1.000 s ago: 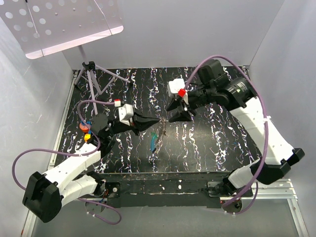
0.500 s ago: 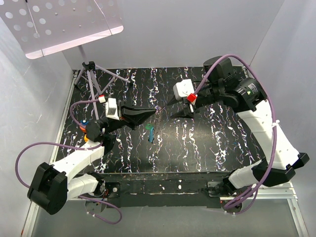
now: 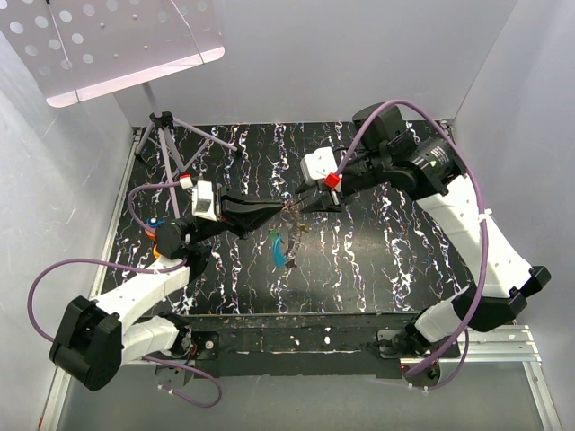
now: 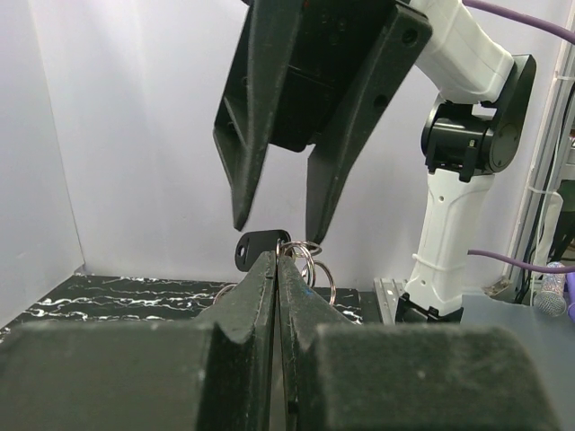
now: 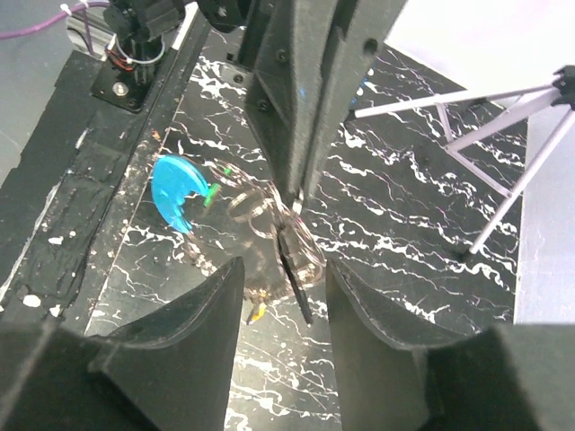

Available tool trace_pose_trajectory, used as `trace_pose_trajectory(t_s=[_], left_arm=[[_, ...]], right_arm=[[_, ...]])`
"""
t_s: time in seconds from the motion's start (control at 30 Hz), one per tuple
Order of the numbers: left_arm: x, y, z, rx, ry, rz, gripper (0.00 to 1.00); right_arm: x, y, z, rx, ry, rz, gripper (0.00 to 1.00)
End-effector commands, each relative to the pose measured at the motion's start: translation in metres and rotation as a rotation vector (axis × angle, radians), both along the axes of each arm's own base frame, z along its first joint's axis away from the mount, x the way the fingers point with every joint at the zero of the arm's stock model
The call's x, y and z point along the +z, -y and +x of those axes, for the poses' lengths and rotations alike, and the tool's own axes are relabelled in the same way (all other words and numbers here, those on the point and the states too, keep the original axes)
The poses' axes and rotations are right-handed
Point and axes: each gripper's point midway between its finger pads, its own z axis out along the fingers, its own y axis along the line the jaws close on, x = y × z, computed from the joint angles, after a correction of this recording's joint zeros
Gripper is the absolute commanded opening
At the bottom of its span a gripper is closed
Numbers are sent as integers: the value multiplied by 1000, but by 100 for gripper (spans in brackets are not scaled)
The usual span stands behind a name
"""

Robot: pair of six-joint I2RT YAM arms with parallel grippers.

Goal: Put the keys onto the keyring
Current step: Adjust the key on the keyring.

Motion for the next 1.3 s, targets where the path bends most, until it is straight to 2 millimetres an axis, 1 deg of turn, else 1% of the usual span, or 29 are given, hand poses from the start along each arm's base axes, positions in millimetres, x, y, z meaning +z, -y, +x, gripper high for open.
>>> trace_pose_trajectory(t_s=[0.0, 0.17, 0.3, 0.5, 0.6, 0.7, 0.77, 0.9, 1.07, 1.27], left_arm=[[16, -9, -8, 23, 60, -41, 0], [19, -11, -8, 40, 59, -51, 0], [21, -13, -7, 50, 54, -64, 0], [20, -14, -5, 59, 38, -71, 0], [19, -14, -4, 67, 31, -71, 0], [18, -16, -2, 83, 29, -71, 0], [18, -16, -2, 88, 26, -77, 0], [19, -20, 1, 114, 23, -93, 0], [15, -18, 4, 128, 25, -73, 0], [15, -18, 7, 141, 22, -62, 0]], right_arm=[[3, -6, -12, 23, 12, 6, 47], [3, -7, -6, -27, -1, 1, 42], [-4, -8, 0, -59, -11, -14, 38], [0, -13, 1, -68, -18, -1, 30], [2, -14, -1, -65, -25, 2, 25], [0, -13, -3, -62, -36, -3, 17], [0, -13, -3, -65, -38, -6, 11], [-1, -13, 0, -84, -47, -13, 4], [2, -12, 2, -98, -46, -27, 1], [-9, -12, 2, -100, -38, -89, 1]])
